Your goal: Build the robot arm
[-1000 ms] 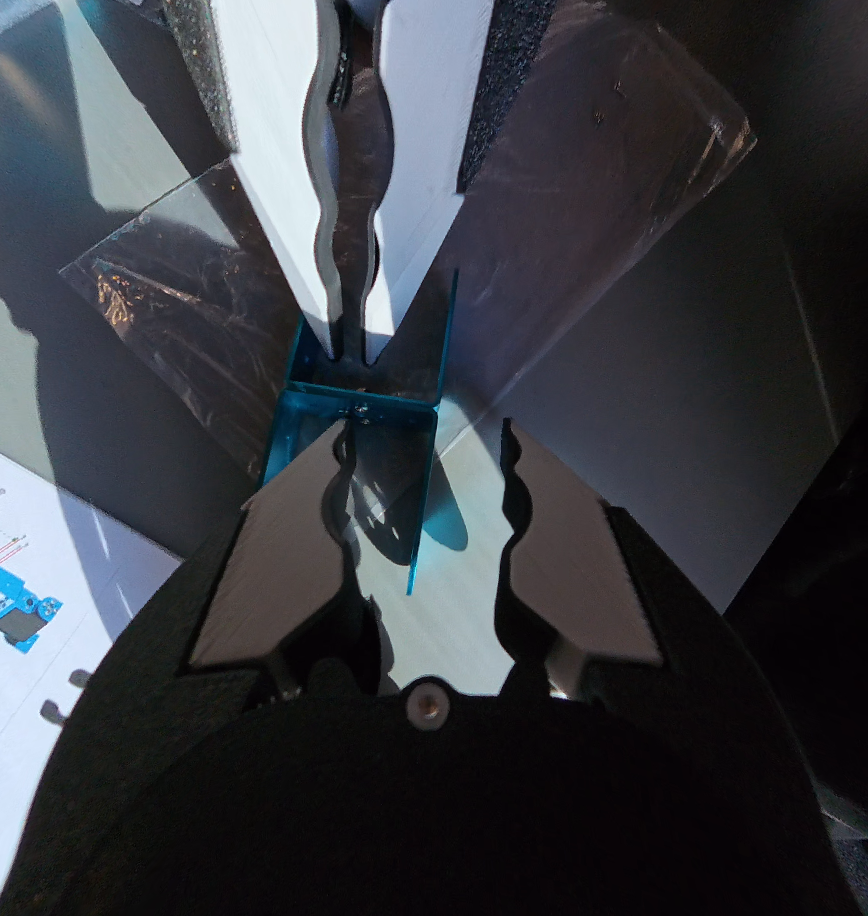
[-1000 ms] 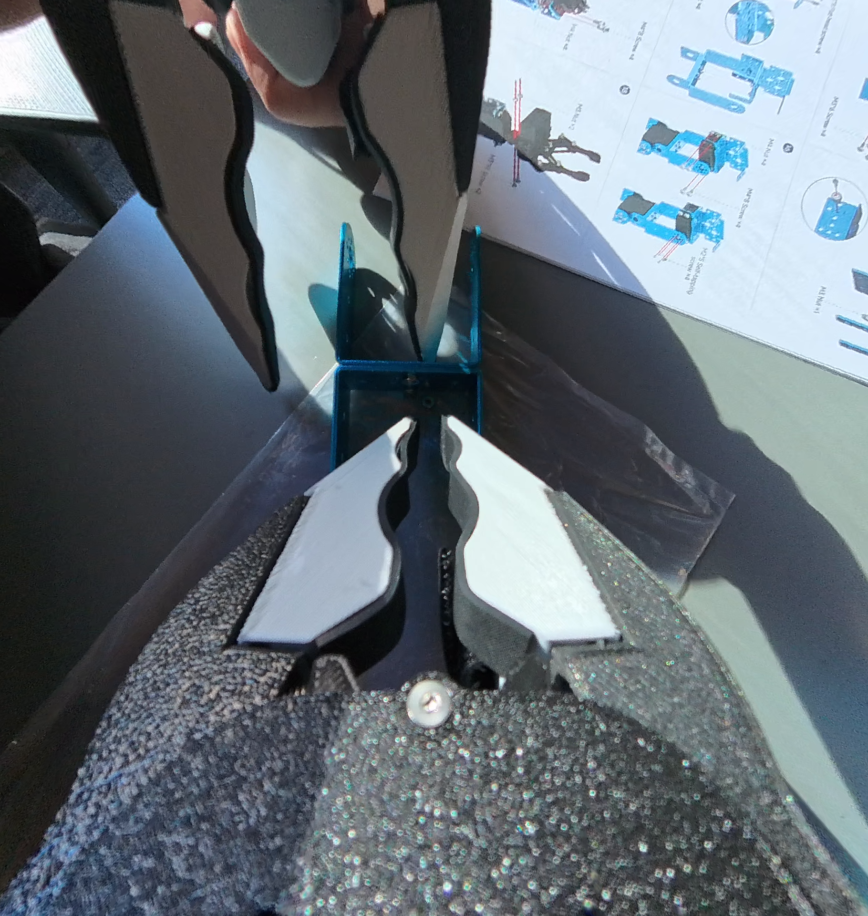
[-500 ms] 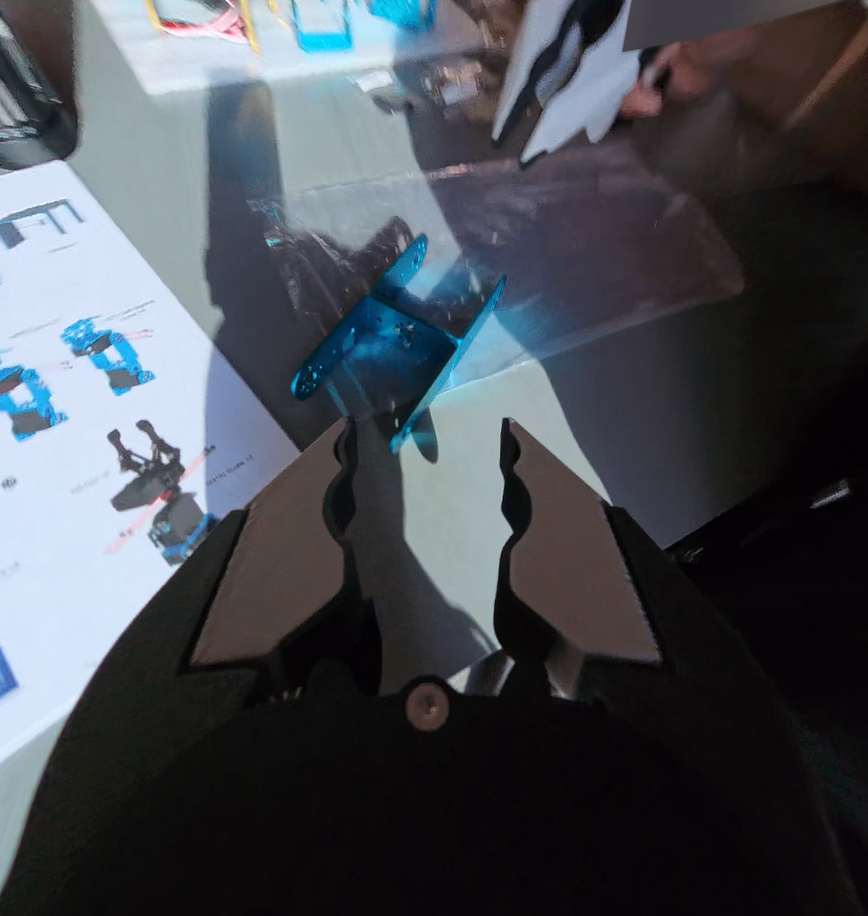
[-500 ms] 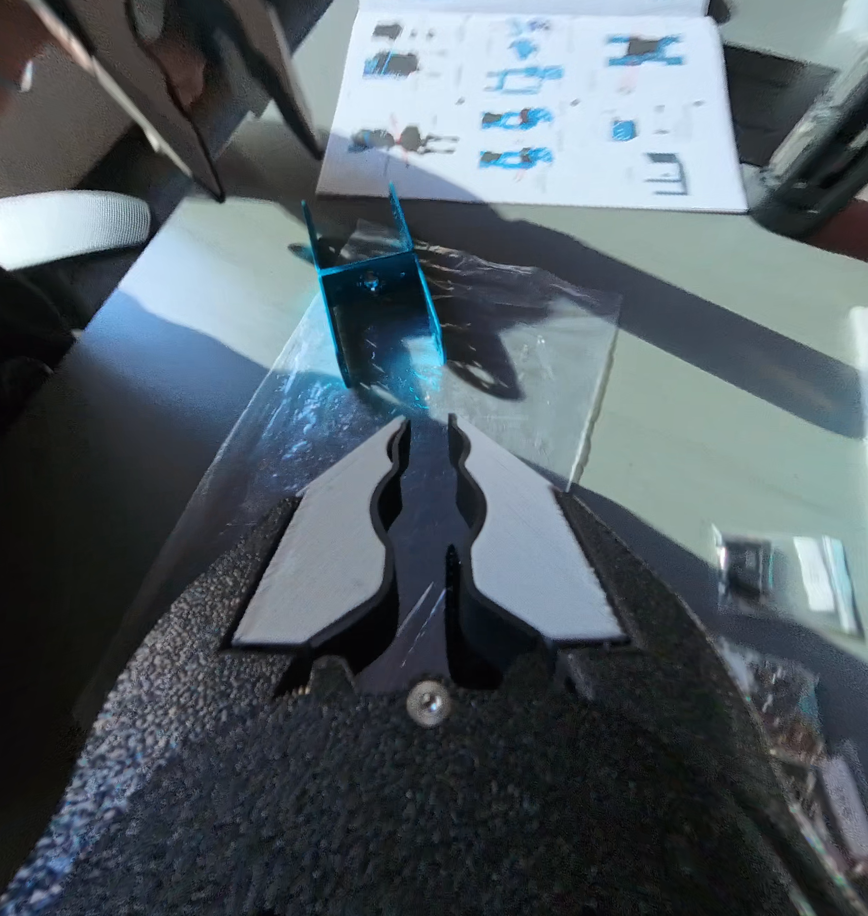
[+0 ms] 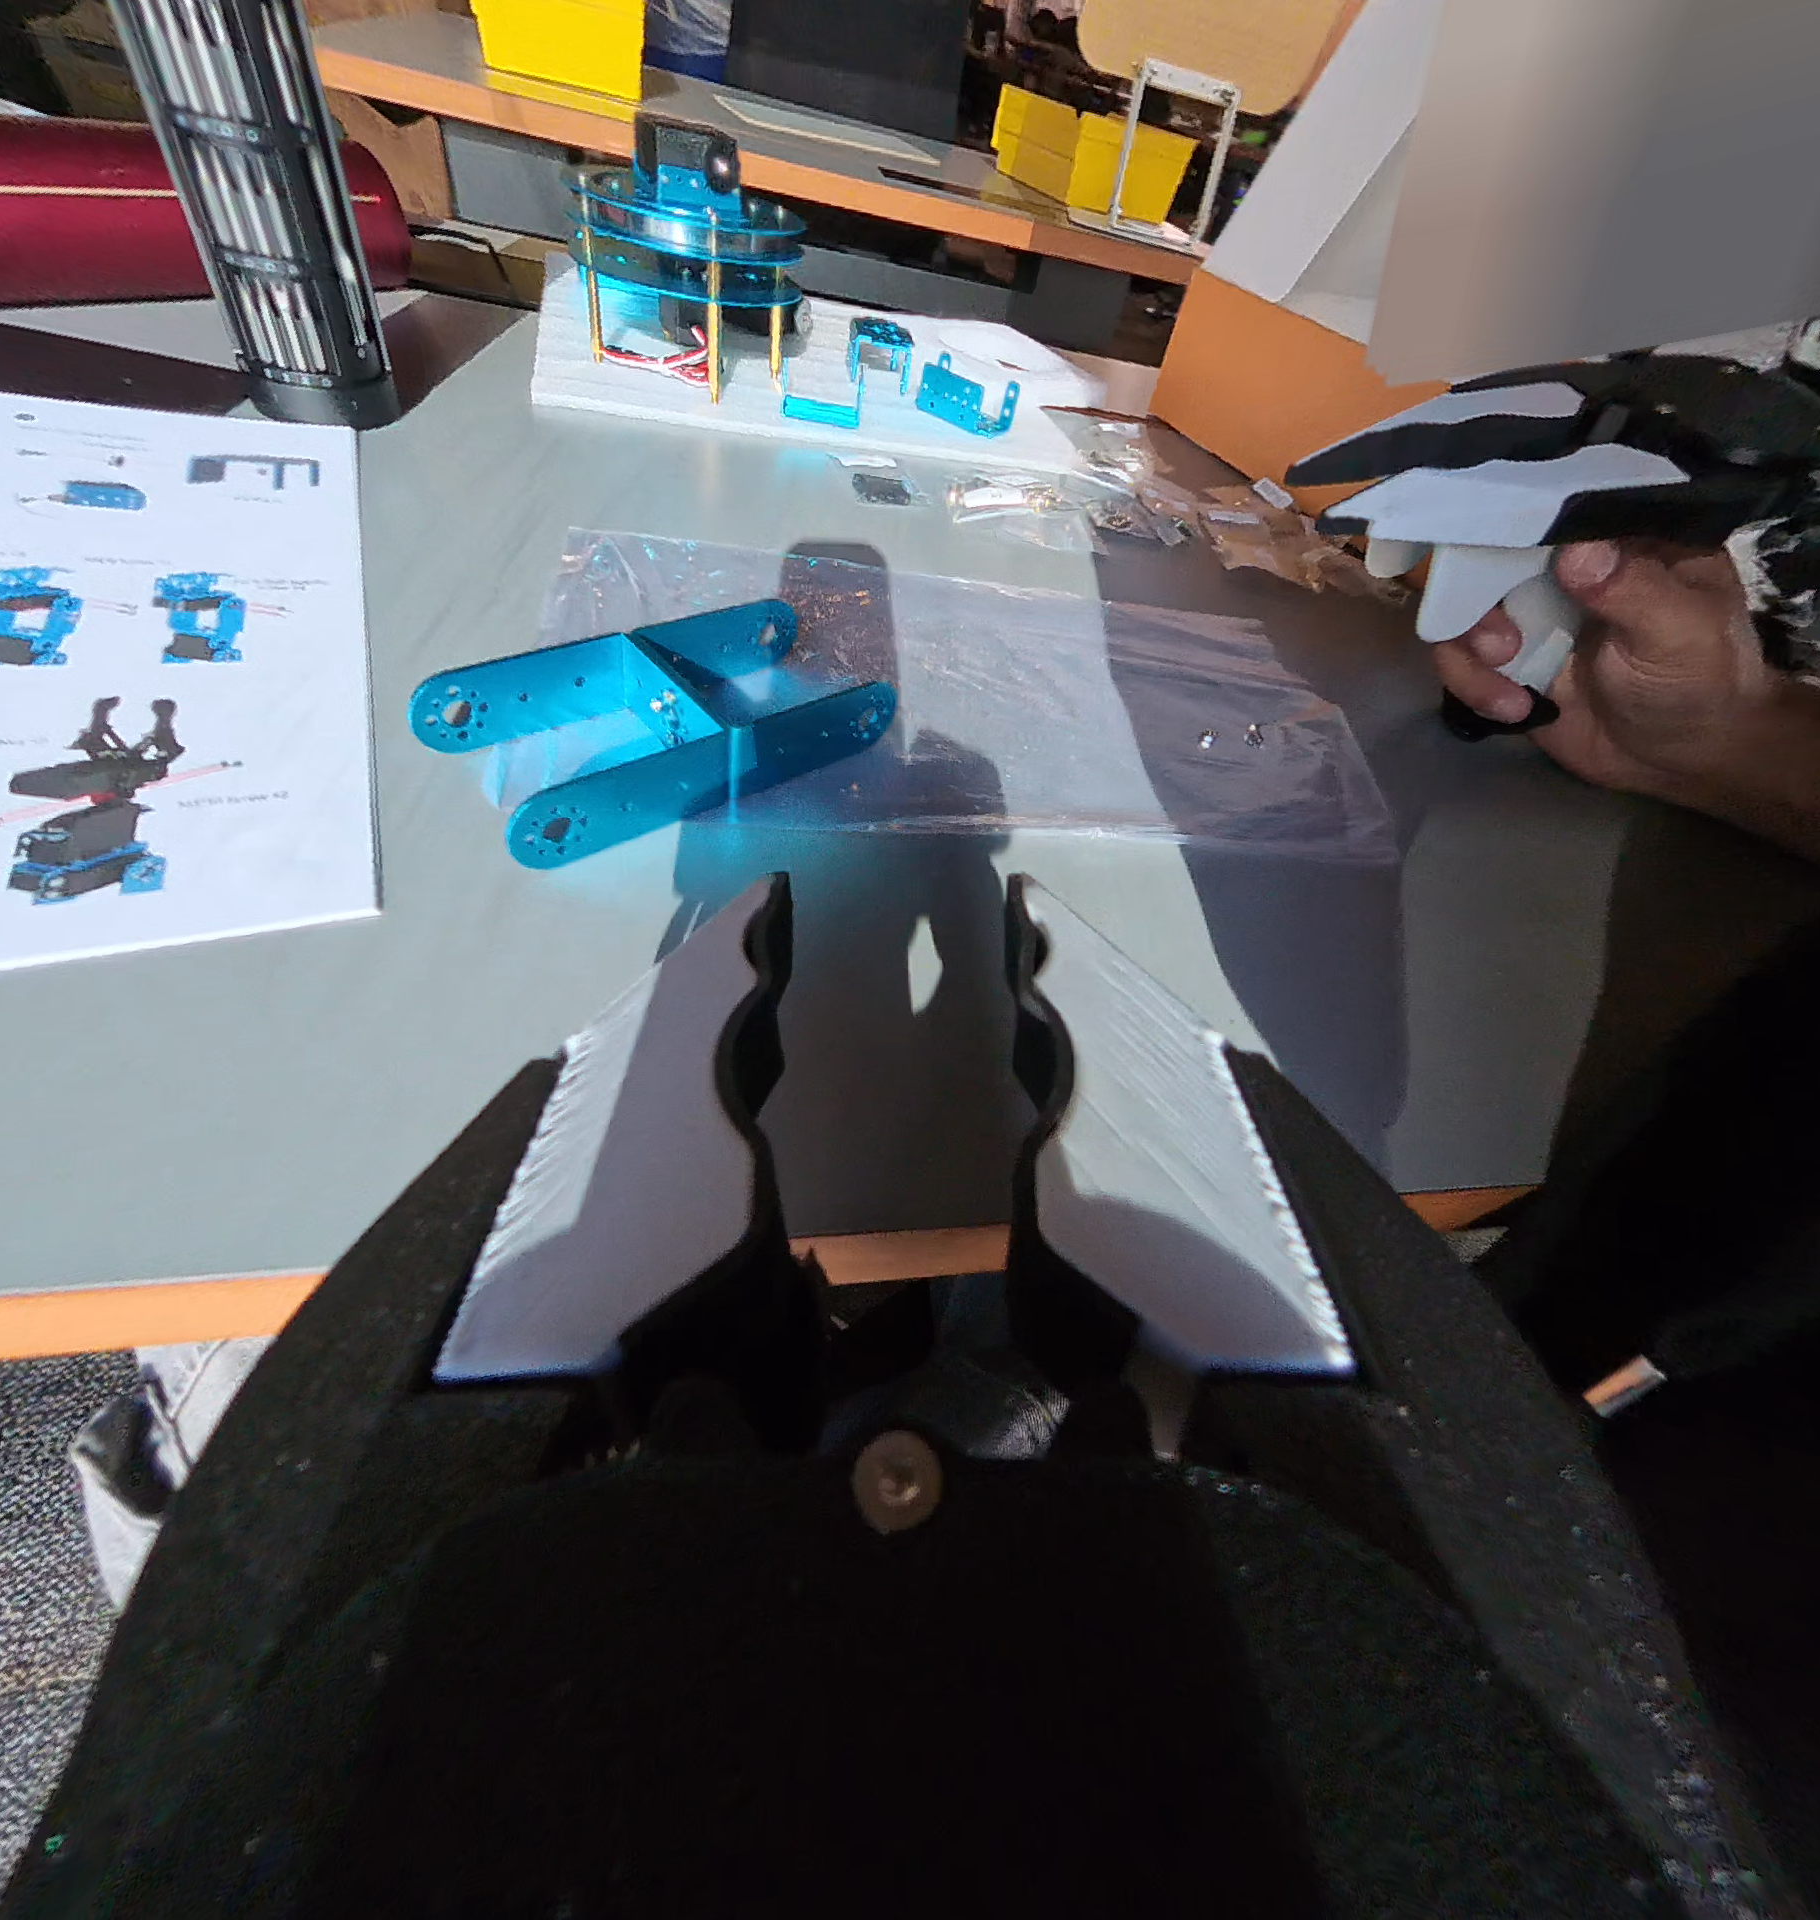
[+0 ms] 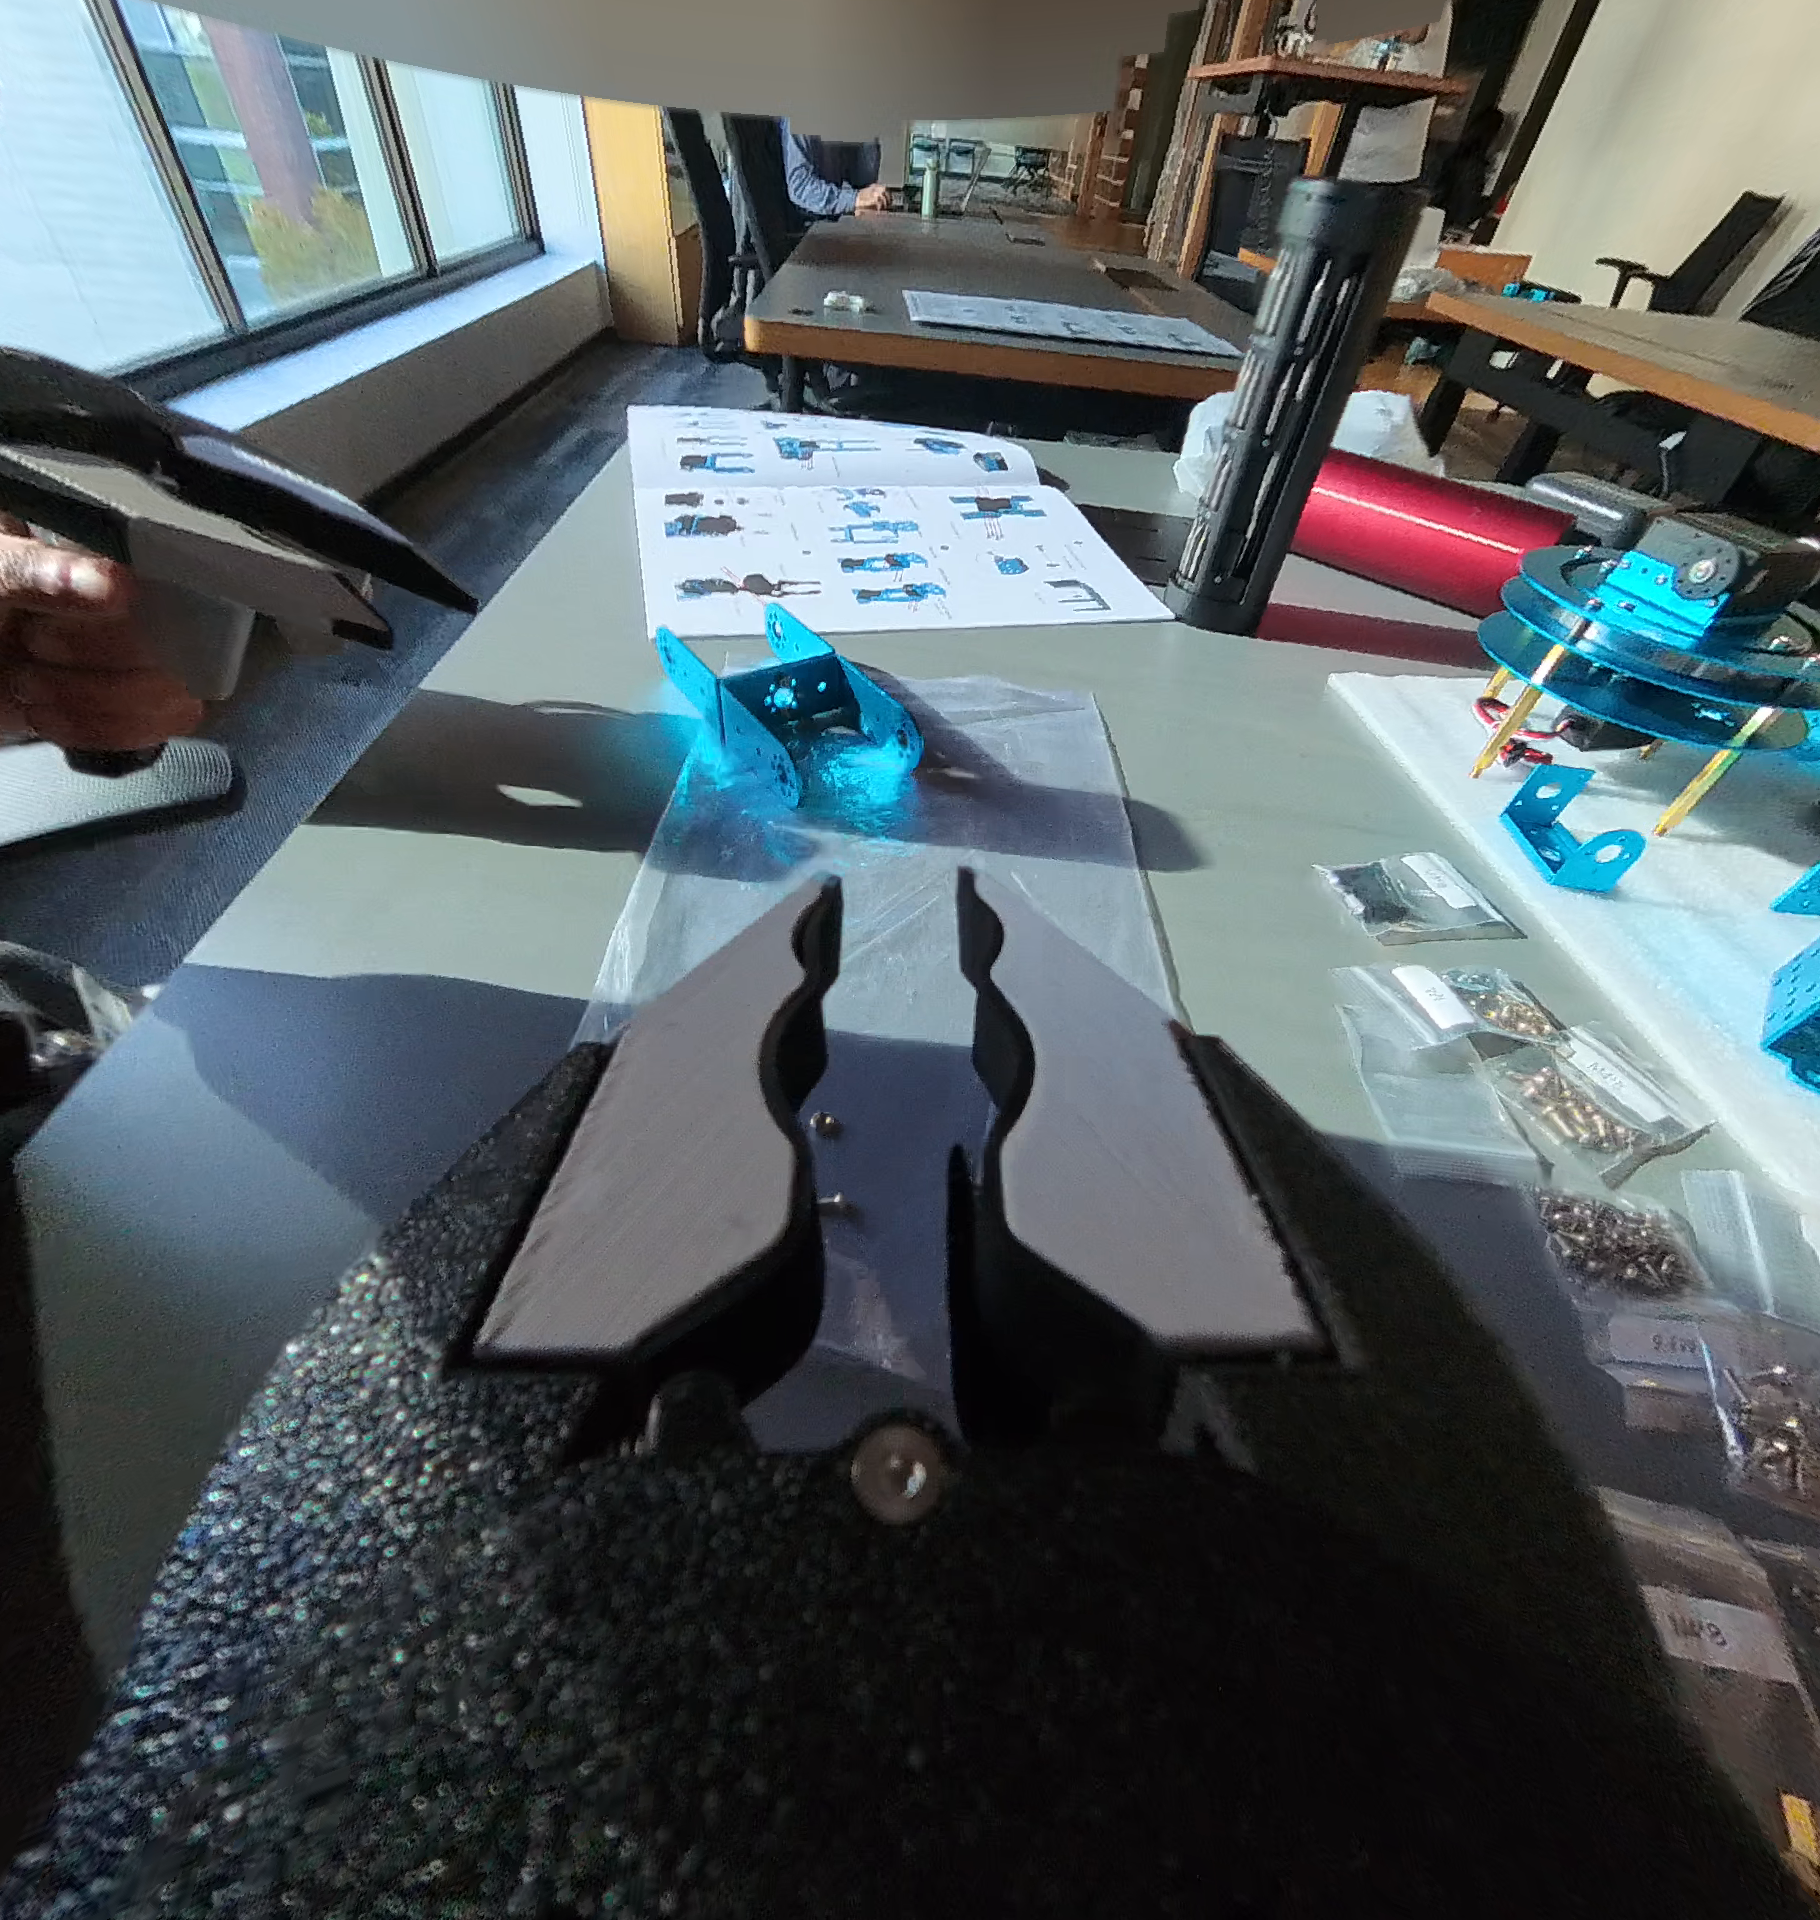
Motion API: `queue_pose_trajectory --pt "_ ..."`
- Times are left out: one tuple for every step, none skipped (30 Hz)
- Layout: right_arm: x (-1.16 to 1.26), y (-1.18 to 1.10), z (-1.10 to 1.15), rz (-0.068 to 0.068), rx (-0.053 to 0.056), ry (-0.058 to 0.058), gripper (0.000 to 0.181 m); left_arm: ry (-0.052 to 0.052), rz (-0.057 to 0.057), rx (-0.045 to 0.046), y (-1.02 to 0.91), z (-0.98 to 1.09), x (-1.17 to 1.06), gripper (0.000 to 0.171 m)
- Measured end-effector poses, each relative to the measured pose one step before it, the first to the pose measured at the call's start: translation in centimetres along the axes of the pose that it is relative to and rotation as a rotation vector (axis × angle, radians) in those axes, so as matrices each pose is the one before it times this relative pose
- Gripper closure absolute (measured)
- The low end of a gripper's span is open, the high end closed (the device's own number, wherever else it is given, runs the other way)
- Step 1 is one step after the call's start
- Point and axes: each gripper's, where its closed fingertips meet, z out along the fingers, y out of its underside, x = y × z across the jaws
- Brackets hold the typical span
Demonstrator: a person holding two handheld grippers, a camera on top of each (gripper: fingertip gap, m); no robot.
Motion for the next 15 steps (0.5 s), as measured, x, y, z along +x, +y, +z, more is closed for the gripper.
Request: queue_pose_trajectory --pt "-0.254 0.206 0.188 -0.0167 -0.0143 -0.0036 0.161 -0.0049 -0.0001 0.0022 0.309 0.199 0.456 0.132" --pt "-0.263 0.291 0.236 -0.0148 -0.0207 -0.0086 0.161 0.0126 0.0039 -0.00915 0.425 0.261 0.723 0.134" --pt "-0.203 0.304 0.207 -0.0122 -0.0216 -0.0063 0.161 0.005 0.0083 -0.01333 0.369 0.287 0.584 0.135" --pt "-0.08 0.191 0.108 -0.0108 -0.013 0.0027 0.161 -0.0047 0.0143 -0.0131 0.284 0.291 0.371 0.137" --pt "-0.021 0.041 0.013 -0.0105 -0.0025 0.0066 0.161 0.005 0.0189 -0.02151 0.305 0.298 0.428 0.138" --pt "0.07 -0.027 -0.029 -0.0056 0.0026 0.0096 0.161 0.0103 0.0194 -0.02072 0.21 0.252 0.442 0.138" --pt "0.072 -0.014 -0.011 0.0006 0.0015 0.0053 0.161 0.0067 0.0177 -0.0137 0.09 0.176 0.328 0.138" --pt "0.026 0.017 0.007 0.006 -0.001 -0.0031 0.161 0.0055 0.015 -0.00897 0.03 0.134 0.226 0.138" --pt "0.034 0.073 0.04 0.0099 -0.0041 -0.0053 0.161 0.0032 0.0116 -0.00704 0.04 0.091 0.115 0.138" --pt "0.1 0.057 0.016 0.0115 -0.0028 -0.0021 0.161 -0.0003 0.0082 -0.00478 0.065 0.09 -0.023 0.138" --pt "0.126 -0.006 -0.009 0.0111 0.0011 0.0005 0.161 0.0017 0.0033 -0.00388 0.091 0.081 -0.057 0.138" --pt "0.099 -0.04 -0.034 0.0107 0.0035 -0.0014 0.161 0.0058 -0.0016 -0.00695 0.165 0.1 -0.027 0.138" --pt "0.097 -0.038 -0.041 0.0119 0.0035 -0.0023 0.161 -0.0004 -0.0034 -0.00469 0.121 0.083 -0.133 0.138" --pt "0.106 0.004 -0.004 0.013 0.0007 -0.003 0.161 -0.0046 -0.0036 0.00145 0.041 0.039 -0.168 0.138" --pt "0.087 0.034 0.008 0.0143 -0.0015 -0.0051 0.161 0.0015 -0.0032 0.00242 0.018 0.027 -0.044 0.139"
